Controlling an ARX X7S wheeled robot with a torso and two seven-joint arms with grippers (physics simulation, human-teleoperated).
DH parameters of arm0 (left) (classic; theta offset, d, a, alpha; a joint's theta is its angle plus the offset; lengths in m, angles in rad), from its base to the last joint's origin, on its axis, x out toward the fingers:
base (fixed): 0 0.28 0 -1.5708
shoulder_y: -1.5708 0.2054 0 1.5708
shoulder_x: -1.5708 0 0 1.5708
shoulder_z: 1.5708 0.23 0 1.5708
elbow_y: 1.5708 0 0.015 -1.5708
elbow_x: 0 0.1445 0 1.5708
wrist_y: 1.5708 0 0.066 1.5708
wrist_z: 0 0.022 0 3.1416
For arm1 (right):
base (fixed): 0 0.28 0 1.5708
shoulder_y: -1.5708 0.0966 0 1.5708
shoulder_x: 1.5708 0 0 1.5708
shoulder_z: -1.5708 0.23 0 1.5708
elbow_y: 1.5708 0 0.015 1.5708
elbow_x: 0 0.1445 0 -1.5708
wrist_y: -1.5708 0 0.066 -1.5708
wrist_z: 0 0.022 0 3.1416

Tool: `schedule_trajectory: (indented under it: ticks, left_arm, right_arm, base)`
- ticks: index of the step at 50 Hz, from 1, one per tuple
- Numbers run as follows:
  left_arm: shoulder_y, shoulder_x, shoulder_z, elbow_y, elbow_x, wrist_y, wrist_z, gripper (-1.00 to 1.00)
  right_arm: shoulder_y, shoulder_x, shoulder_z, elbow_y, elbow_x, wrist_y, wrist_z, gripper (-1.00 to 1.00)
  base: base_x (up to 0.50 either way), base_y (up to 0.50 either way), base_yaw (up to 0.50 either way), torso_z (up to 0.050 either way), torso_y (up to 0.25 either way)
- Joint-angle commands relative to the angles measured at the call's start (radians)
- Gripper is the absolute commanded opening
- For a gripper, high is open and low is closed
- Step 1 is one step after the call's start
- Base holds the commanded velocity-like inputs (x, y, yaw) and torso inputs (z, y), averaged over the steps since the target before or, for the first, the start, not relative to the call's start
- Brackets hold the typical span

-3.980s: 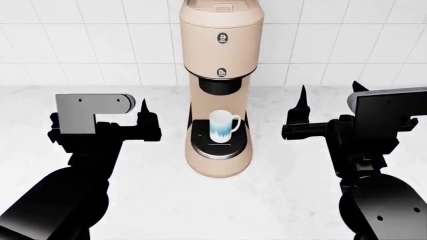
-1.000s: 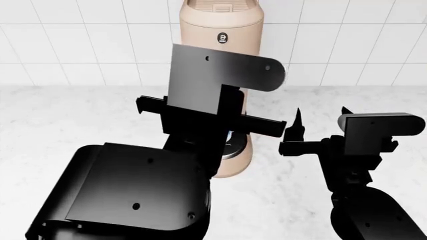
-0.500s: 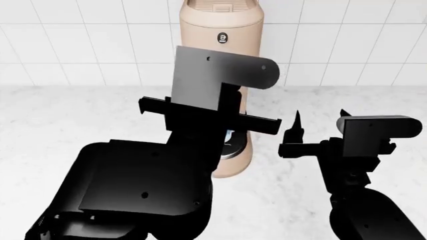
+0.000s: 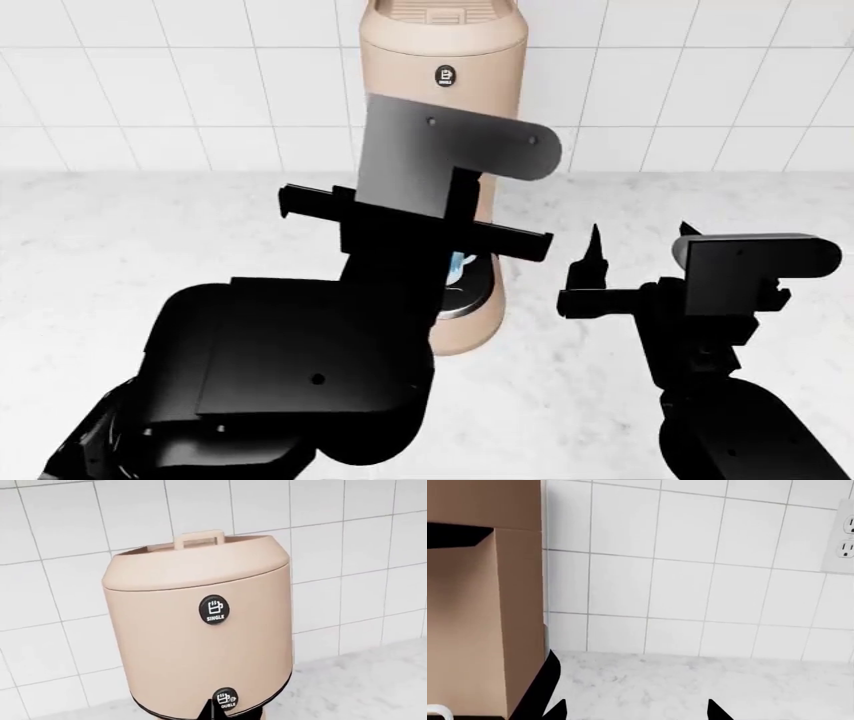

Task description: Press the button on the coffee machine to serve coffee.

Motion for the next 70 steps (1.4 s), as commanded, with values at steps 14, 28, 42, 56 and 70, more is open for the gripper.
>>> schedule_trajectory:
  ticks: [14, 28, 42, 56, 70]
  left_arm:
    - [-0.018, -0.003, -0.003, 0.003, -0.068, 0.02, -0.016, -1.0]
    - [-0.088, -0.014, -0.06, 0.09, -0.259, -0.009, -0.192, -1.0]
    - [-0.042, -0.129, -0.138, 0.125, -0.26, 0.032, -0.158, 1.0]
    - [0.088, -0.317, -0.233, 0.202, -0.207, 0.078, -0.033, 1.0]
    - [0.383, -0.501, -0.215, 0.177, 0.178, 0.286, 0.398, 1.0]
  right_arm:
    - [-0.007, 0.001, -0.009, 0.017, 0.003, -0.018, 0.004, 1.0]
    - [-0.003, 0.002, -0.011, 0.004, 0.01, -0.008, 0.012, 1.0]
    - [0.002, 0.01, -0.006, -0.012, 0.02, 0.01, 0.019, 1.0]
    - [-0.009, 0.017, 0.0, -0.026, 0.027, 0.017, 0.027, 1.0]
    - [-0.022, 0.027, 0.008, -0.041, 0.037, 0.023, 0.03, 1.0]
  base:
    - [0.0, 0.0, 0.0, 0.0, 0.0]
    - [0.0, 0.0, 0.0, 0.0, 0.0]
    - [0.0, 0.0, 0.0, 0.0, 0.0]
    - [0.0, 0.0, 0.0, 0.0, 0.0]
    - [0.0, 0.0, 0.0, 0.0, 0.0]
